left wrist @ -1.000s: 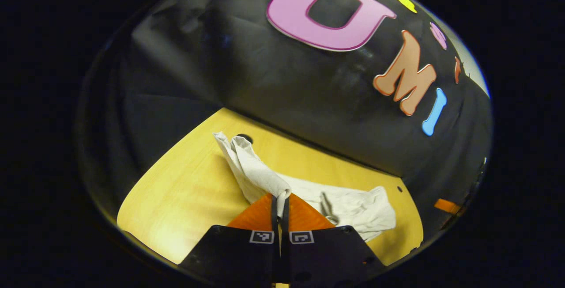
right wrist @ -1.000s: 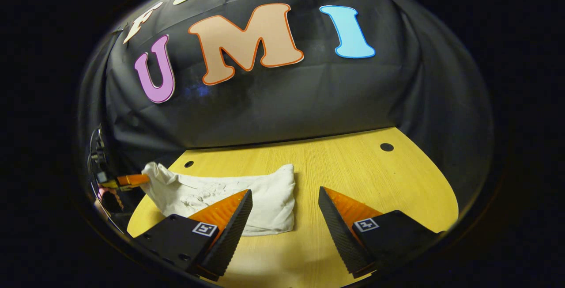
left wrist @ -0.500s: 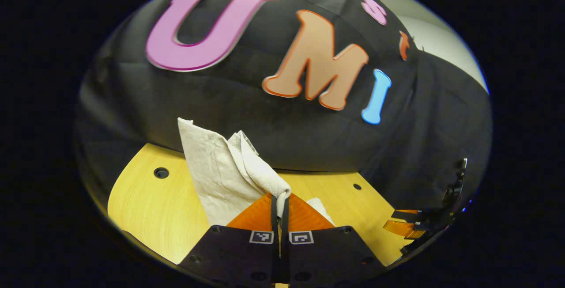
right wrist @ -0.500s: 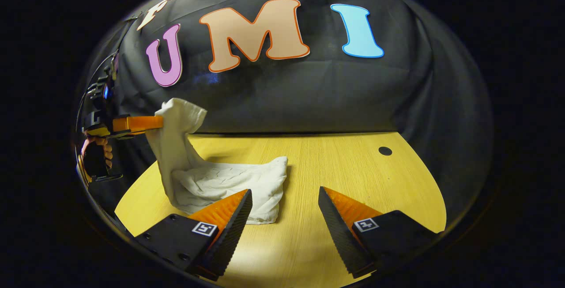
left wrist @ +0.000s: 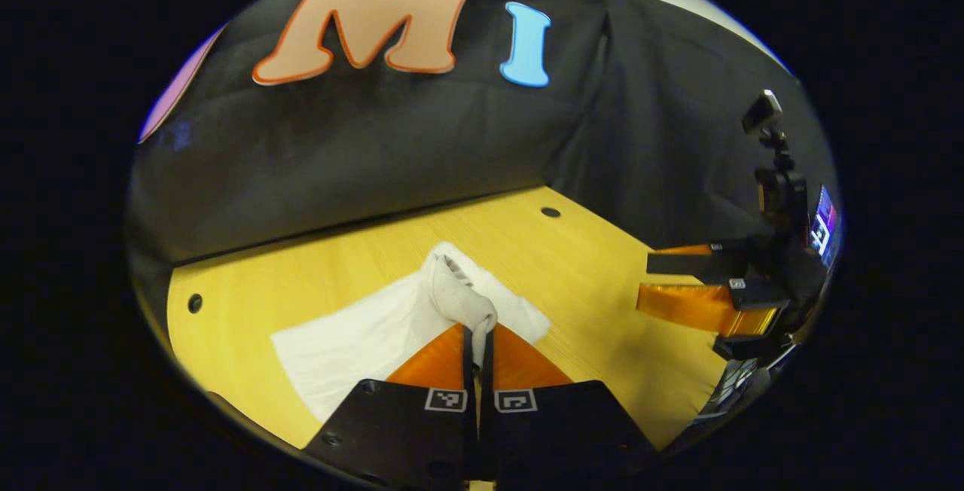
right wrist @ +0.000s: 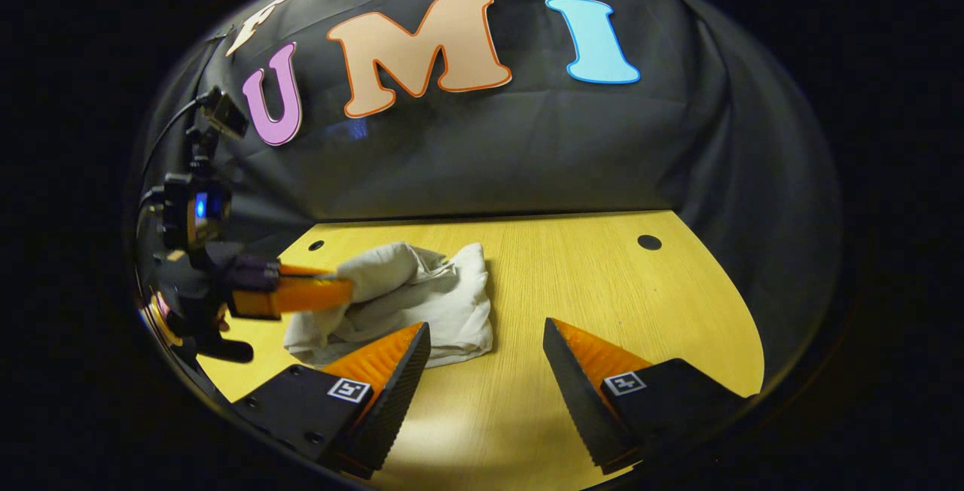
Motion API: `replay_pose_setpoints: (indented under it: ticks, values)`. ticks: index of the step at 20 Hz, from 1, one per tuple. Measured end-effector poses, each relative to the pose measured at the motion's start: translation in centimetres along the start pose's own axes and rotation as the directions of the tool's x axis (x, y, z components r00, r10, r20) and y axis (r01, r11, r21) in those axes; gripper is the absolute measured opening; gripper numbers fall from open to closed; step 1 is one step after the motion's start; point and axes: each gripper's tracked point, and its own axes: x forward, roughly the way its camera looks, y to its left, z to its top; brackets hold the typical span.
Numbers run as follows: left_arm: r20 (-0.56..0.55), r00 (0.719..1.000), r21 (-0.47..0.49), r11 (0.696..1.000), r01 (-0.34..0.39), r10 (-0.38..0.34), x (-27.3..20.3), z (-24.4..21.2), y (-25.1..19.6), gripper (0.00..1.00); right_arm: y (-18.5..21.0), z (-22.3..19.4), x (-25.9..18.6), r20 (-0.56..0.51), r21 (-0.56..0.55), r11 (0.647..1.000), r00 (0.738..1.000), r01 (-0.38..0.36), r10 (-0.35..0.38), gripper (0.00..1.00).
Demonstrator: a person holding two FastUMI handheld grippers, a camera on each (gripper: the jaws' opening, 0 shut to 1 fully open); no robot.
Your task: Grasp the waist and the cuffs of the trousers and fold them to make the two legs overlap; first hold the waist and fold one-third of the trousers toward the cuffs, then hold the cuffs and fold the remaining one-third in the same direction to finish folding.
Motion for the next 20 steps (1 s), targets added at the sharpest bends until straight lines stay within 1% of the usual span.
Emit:
replay_pose_setpoints:
  ticks: [2, 3, 4, 5, 6, 7, 8, 9, 10, 11, 12, 13, 16, 18, 20]
  values:
    - [-0.032, 0.999, -0.03, 0.999, 0.01, -0.011, 1.3, -1.9, -0.6, 0.02, -0.3, -0.1, -0.2, -0.001, -0.003, 1.0, 1.0, 0.004, -0.004, 0.97]
    - [-0.044, 0.999, -0.054, 0.998, 0.017, -0.02, 1.7, -2.5, -0.7, 0.07, -0.4, -0.2, -0.3, -0.003, -0.004, 1.0, 1.0, 0.002, -0.002, 0.97]
    - [-0.05, 0.998, -0.081, 0.996, 0.023, -0.027, 1.9, -2.8, -0.9, 0.09, -0.4, -0.3, -0.6, -0.004, -0.004, 1.0, 1.0, -0.002, 0.002, 0.97]
    - [-0.048, 0.998, -0.111, 0.993, 0.032, -0.038, 2.4, -3.2, -1.2, 0.15, -0.3, -0.4, -0.7, -0.004, -0.006, 1.0, 1.0, -0.005, 0.005, 0.97]
    - [-0.035, 0.997, -0.151, 0.987, 0.057, -0.063, 2.8, -3.3, -1.9, 0.14, -0.2, -0.5, -0.8, -0.005, -0.009, 1.0, 1.0, -0.01, 0.01, 0.97]
    - [-0.012, 0.997, -0.191, 0.979, 0.076, -0.08, 2.9, -3.0, -2.6, 0.35, -0.1, -0.6, -1.0, -0.007, -0.013, 1.0, 1.0, -0.016, 0.016, 0.97]
    - [0.019, 0.998, -0.23, 0.971, 0.069, -0.067, 2.9, -2.4, -2.7, 0.57, 0.1, -0.7, -1.1, -0.009, -0.017, 1.0, 1.0, -0.023, 0.023, 0.97]
    - [0.042, 0.999, -0.257, 0.965, 0.041, -0.031, 3.1, -1.9, -2.3, 0.78, 0.5, -0.8, -1.3, -0.009, -0.019, 0.999, 0.999, -0.034, 0.033, 0.97]
    - [0.058, 0.998, -0.279, 0.96, 0.018, -0.002, 2.2, -1.8, -2.0, 0.99, 0.9, -0.8, -1.3, -0.009, -0.02, 0.999, 0.999, -0.047, 0.047, 0.97]
    - [0.063, 0.997, -0.293, 0.956, -0.025, 0.045, 1.6, -1.4, -1.3, 1.0, 1.4, -0.8, -1.4, -0.007, -0.022, 0.998, 0.998, -0.061, 0.061, 0.97]
    - [0.07, 0.994, -0.302, 0.952, -0.057, 0.081, 1.0, -1.3, -0.9, 0.96, 1.9, -0.8, -1.6, -0.004, -0.026, 0.997, 0.997, -0.074, 0.074, 0.97]
    - [0.082, 0.99, -0.307, 0.948, -0.081, 0.111, 0.1, -1.0, -0.7, 0.96, 2.4, -0.7, -1.6, 0.0, -0.032, 0.996, 0.996, -0.087, 0.087, 0.97]
    - [0.12, 0.97, -0.308, 0.937, -0.166, 0.212, -2.4, 0.2, 0.4, 0.96, 4.0, -0.8, -2.3, 0.005, -0.041, 0.99, 0.991, -0.134, 0.134, 0.97]
    - [0.122, 0.954, -0.29, 0.929, -0.229, 0.273, -3.5, 0.1, 0.8, 0.96, 5.0, -0.7, -2.9, 0.015, -0.049, 0.985, 0.986, -0.163, 0.164, 0.96]
    - [0.122, 0.942, -0.289, 0.919, -0.268, 0.313, -4.4, 0.0, 1.0, 0.96, 6.0, -0.7, -3.6, 0.022, -0.062, 0.979, 0.981, -0.192, 0.194, 0.96]
